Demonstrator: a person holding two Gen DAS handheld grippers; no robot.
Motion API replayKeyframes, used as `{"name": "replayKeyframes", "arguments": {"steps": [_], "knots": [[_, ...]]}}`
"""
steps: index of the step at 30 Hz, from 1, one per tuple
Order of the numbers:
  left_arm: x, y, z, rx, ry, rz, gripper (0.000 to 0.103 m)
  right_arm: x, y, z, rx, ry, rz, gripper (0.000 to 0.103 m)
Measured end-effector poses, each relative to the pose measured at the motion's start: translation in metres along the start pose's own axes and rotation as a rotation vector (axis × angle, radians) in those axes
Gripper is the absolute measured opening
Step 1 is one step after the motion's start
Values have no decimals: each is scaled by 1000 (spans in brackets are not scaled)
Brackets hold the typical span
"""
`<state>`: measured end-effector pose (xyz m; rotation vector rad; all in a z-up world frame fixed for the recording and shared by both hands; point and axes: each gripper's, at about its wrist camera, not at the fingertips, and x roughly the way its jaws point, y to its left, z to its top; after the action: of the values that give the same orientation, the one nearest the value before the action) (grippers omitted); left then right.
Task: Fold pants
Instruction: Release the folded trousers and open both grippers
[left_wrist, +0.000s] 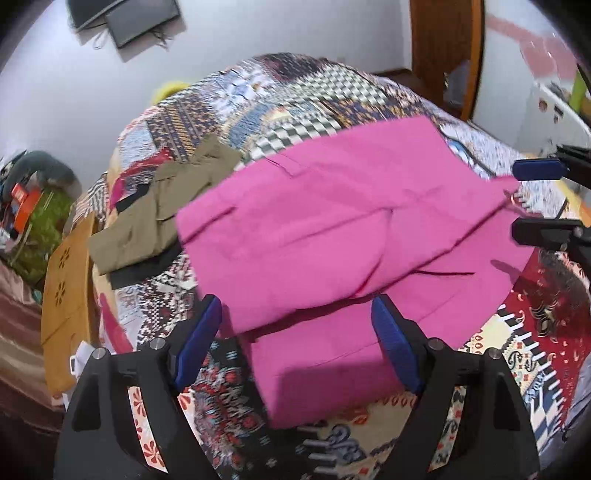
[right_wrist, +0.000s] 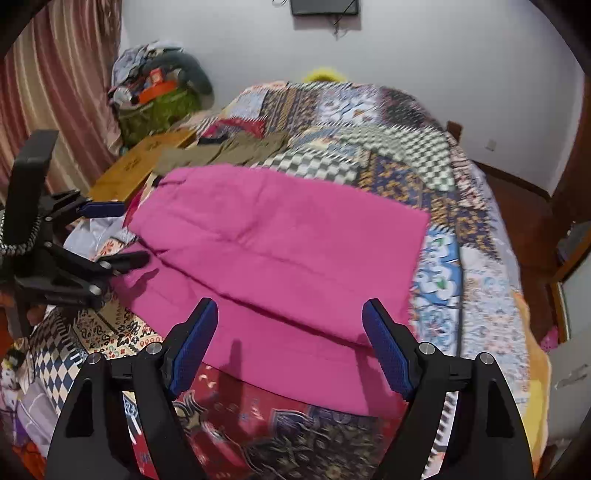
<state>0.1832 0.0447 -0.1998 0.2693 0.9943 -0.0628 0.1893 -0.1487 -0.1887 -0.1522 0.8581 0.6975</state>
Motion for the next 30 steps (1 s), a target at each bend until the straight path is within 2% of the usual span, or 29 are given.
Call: {"name": "replayKeyframes", "arguments": {"steps": [6,9,11,14,16,17,19,21,26,30], "knots": [[10,-12,9,41,-16,-8,81,26,13,-4,-34,56,16,78],[12,-14,15,51,-26,-43,68,37,15,-3,-39,69,12,78],[13,-15,19,44,-29,-65,53,46,14,0,-30,82,3,78],[14,-16,22,34,-33,-79,37,53,12,6,-27,94,15,75],[12,-16,23,25,-44,-106,30,54,13,8,-35,87,16,53],[11,-16,24,18,-49,-111,25,54,13,9,-37,85,14,48],[7,-14,25,6,-58,-121,18,53,13,11,-38,76,15,23],[2,-12,26,-3,-72,-119,15,49,14,13,-39,60,9,12],[-20,-15,26,11,-110,-122,10,20,20,16,-70,-32,13,7],[-35,-20,22,13,-120,-143,9,-2,24,15,-87,-67,14,7]]}}
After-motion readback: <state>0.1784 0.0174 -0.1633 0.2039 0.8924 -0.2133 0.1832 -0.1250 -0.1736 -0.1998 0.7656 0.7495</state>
